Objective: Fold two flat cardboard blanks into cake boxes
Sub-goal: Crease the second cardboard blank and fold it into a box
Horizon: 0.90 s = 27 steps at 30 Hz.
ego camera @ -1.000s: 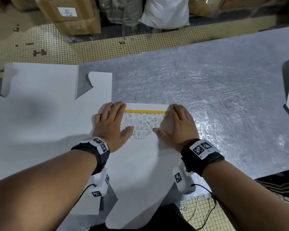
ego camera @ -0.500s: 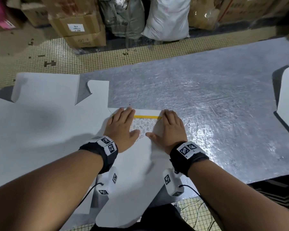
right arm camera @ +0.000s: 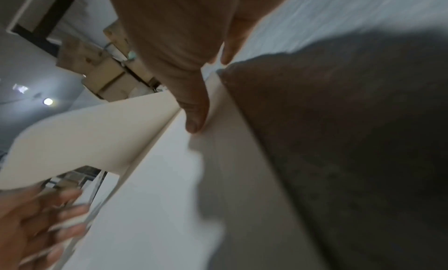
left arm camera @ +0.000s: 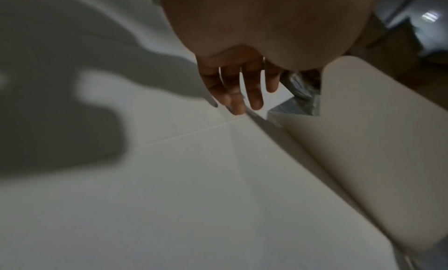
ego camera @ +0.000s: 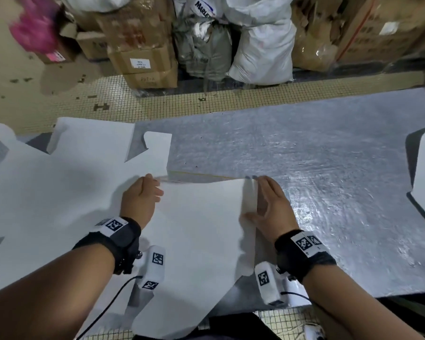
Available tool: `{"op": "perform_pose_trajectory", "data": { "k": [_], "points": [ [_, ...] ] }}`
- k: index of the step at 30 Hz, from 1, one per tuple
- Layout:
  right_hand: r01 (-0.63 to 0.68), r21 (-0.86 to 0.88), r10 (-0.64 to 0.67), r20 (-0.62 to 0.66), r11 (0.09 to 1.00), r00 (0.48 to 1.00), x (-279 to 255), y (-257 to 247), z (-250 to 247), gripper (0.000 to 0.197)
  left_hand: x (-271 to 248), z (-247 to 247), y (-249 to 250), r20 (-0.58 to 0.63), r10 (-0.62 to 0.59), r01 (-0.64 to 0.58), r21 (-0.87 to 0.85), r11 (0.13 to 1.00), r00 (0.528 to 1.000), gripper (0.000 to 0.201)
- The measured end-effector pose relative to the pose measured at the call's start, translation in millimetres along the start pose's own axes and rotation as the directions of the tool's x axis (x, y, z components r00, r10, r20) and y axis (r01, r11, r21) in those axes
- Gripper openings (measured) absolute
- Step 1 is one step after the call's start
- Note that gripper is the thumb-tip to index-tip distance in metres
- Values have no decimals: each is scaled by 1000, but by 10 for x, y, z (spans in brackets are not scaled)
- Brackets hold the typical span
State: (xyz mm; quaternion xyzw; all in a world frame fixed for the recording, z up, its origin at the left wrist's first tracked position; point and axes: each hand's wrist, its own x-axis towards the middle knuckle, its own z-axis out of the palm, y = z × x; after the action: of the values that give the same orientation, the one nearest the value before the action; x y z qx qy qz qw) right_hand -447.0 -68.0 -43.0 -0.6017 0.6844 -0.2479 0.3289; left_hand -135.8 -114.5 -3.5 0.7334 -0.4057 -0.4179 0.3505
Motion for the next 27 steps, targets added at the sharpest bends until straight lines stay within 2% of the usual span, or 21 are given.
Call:
{"op": "perform_pose_trajectory", "data": {
  "k": [1,2,4,5,7,9,11,13,15,18,22,27],
  "points": [
    [-26,-18,25,-46,999,999,-37,50,-17,81,-57,16,35,16,7,-6,-11,1000,1000,35],
    [-24,-42,20,-86,999,996,-71,88,-17,64,-97,51,67,43,62,-64,38,997,997,31],
    [33,-82,-42,-115,996,992,-115,163,7,32,-142,149,129,136,242,-268,237,934,961,18],
    [55,-87,-65,-109,995,992,-131,185,13,26,-160,207,171,221,317,-376,320,870,922,19],
    [101,-87,-109,-83,991,991,-135,213,11,27,-152,326,214,403,380,-533,395,748,832,51],
    [125,-96,-128,-26,988,991,-143,226,13,41,-167,444,279,540,262,-554,494,670,800,87],
    [113,-87,-112,23,990,993,-158,227,4,54,-146,546,297,600,80,-545,652,528,796,116],
    [130,-86,-125,56,988,991,-163,213,-23,58,-110,624,286,610,-34,-559,745,364,791,131],
    [136,-77,-127,104,988,986,-161,186,-56,61,-72,678,275,599,-64,-561,778,284,798,135],
    [117,-47,-109,140,992,984,-164,208,-53,67,-48,705,274,590,-49,-561,788,253,806,135],
    [165,2,-164,81,986,983,-185,195,-10,59,-67,679,248,592,-37,-561,780,278,805,133],
    [206,-244,-187,98,948,977,-205,173,97,61,-102,680,244,593,-37,-553,770,319,804,131]
  ]
}}
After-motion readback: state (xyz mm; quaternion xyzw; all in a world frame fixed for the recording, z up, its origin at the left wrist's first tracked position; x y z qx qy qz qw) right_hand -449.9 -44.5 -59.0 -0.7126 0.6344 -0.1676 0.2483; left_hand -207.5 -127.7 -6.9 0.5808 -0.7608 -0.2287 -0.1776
